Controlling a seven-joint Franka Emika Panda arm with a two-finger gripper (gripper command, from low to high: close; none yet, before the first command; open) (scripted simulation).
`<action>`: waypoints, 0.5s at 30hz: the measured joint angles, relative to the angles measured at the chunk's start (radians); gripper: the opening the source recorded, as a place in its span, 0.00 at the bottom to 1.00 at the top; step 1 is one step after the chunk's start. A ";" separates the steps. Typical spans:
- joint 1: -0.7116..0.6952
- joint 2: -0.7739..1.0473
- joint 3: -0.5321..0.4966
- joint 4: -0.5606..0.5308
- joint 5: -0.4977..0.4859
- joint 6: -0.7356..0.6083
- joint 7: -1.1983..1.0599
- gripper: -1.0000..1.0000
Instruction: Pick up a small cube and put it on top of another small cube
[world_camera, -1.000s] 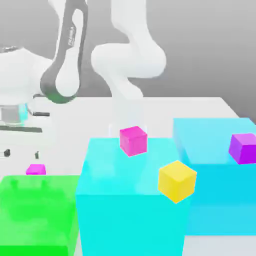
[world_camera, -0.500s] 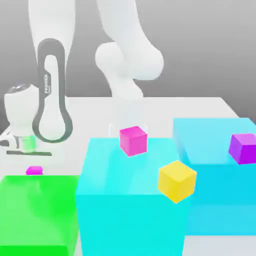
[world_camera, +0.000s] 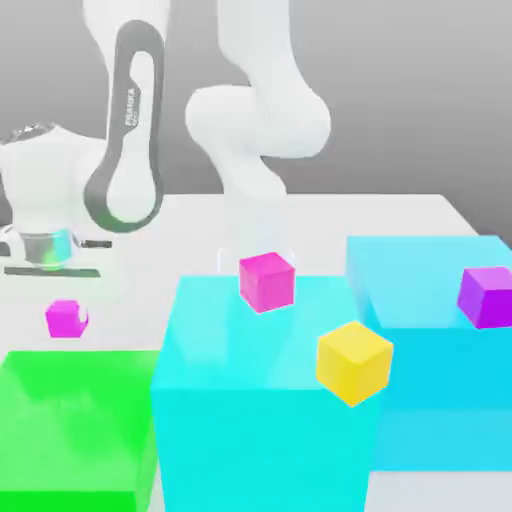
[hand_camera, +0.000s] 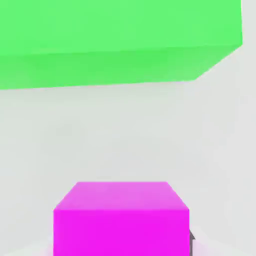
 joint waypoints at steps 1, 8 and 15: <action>0.002 0.005 0.006 0.000 0.013 0.009 -0.011 0.00; 0.011 0.028 0.036 -0.004 0.030 0.083 -0.039 0.00; 0.137 0.034 -0.091 -0.020 -0.138 0.167 0.075 0.00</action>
